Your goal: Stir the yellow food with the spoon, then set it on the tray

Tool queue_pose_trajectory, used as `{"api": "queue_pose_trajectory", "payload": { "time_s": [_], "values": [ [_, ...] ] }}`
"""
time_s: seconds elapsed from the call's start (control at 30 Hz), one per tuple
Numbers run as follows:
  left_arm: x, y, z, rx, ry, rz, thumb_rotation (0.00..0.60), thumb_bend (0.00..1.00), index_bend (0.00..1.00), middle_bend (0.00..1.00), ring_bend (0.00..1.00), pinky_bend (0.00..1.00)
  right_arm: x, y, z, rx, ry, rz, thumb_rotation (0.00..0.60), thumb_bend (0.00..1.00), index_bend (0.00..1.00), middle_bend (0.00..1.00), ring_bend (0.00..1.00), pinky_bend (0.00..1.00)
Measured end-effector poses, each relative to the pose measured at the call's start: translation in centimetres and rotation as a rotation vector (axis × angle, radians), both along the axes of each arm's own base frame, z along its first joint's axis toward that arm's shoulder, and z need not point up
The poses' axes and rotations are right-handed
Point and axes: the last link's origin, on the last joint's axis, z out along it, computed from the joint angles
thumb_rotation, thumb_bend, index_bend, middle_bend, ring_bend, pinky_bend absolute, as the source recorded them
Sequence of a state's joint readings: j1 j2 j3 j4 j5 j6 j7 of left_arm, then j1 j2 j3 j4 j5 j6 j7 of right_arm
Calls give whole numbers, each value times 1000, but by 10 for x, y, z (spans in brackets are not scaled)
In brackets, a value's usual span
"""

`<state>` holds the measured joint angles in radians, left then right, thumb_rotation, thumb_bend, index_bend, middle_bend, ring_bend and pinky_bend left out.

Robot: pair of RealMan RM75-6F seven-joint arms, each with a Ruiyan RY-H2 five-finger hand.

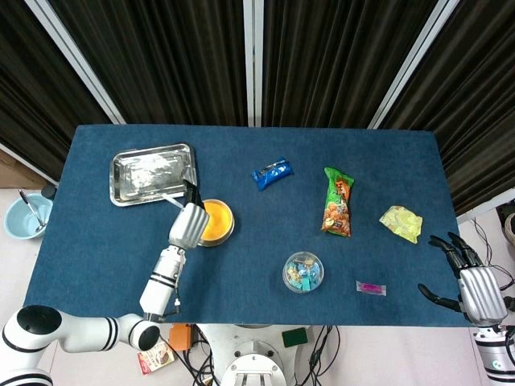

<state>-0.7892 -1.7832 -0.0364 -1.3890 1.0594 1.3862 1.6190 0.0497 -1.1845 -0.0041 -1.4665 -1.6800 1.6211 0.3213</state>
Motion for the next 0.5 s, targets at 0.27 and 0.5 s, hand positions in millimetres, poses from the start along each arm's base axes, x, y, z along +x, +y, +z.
{"api": "queue_pose_trajectory", "payload": {
  "time_s": [0.27,0.5],
  "values": [
    [2,5,12,-55,-258,85,600,419,585,375,237,221,-1,2,2,-5,1,-6,600,148,156,217,76,193],
    [-4,9,25,-46,-356,133,600,419,585,375,237,221,0,0,1,1,1,-1,600,148,156,217,76,193]
  ]
}}
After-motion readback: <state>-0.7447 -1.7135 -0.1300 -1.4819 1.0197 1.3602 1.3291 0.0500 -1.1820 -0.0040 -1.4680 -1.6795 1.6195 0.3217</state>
